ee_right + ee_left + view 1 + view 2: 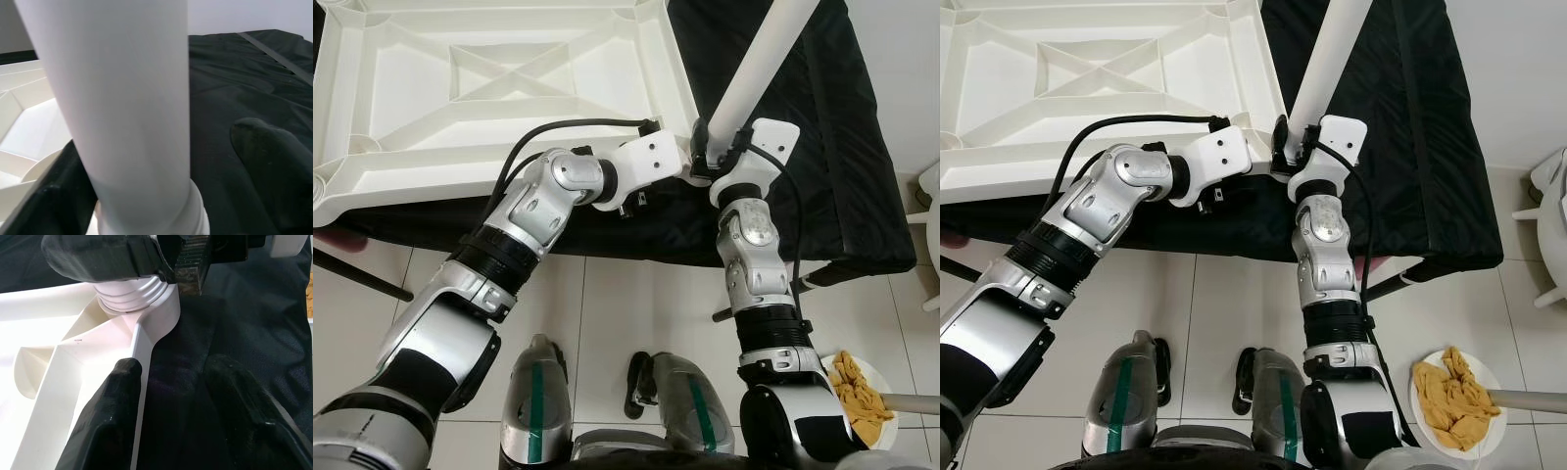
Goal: Building children table
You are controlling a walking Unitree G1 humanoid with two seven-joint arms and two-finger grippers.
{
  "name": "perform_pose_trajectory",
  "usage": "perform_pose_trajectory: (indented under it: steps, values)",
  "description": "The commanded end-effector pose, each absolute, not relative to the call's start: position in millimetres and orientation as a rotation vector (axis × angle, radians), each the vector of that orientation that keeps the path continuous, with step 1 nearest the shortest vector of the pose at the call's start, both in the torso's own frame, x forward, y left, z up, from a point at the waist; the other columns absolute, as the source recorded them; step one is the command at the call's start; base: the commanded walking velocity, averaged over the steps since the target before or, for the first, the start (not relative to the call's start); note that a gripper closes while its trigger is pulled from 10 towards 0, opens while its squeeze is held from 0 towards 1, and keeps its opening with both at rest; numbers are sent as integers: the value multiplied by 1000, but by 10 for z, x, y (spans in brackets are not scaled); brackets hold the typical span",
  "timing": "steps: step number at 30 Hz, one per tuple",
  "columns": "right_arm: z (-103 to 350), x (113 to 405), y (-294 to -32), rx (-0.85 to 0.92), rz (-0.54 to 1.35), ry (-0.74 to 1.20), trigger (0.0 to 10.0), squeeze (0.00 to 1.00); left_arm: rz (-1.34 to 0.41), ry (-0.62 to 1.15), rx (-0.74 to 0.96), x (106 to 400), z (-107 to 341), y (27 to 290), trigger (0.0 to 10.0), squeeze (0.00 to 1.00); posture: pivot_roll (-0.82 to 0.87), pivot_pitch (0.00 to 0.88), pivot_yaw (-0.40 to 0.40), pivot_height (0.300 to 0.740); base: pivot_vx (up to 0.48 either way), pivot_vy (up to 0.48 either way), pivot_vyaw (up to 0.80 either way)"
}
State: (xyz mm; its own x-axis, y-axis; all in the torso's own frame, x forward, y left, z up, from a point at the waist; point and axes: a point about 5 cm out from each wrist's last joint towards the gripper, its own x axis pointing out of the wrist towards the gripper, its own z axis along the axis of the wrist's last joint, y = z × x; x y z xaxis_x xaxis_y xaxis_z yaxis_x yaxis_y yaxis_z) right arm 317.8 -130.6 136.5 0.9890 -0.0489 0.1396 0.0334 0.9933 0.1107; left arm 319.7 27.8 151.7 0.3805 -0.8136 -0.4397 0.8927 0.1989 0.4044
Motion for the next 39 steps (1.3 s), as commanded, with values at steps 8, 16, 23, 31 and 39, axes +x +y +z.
perform_pose_trajectory:
  steps: [8, 16, 23, 31, 39]
  values:
    - [1313, 3169, -1358, 96, -26, -107, 10000, 0, -1282, 180, 671, 3121, 1427, 226, 10000, 0, 26, 32, -67, 740, 0, 0, 0]
    - [1345, 3175, -1433, 65, 91, -126, 10000, 0, -1289, 178, 671, 3115, 1422, 212, 10000, 0, 23, 27, -68, 740, 0, 0, 0]
    - [1379, 3197, -1519, 15, 245, -133, 10000, 0, -1294, 178, 673, 3108, 1414, 208, 10000, 0, 20, 24, -65, 740, 0, 0, 0]
    - [1441, 3250, -1668, -59, 399, -146, 10000, 0, -1297, 178, 677, 3113, 1423, 213, 10000, 0, 19, 27, -57, 740, 0, 0, 0]
    - [1473, 3303, -1748, -114, 552, -128, 10000, 0, -1295, 176, 682, 3129, 1439, 224, 10000, 0, 19, 29, -52, 740, 0, 0, 0]
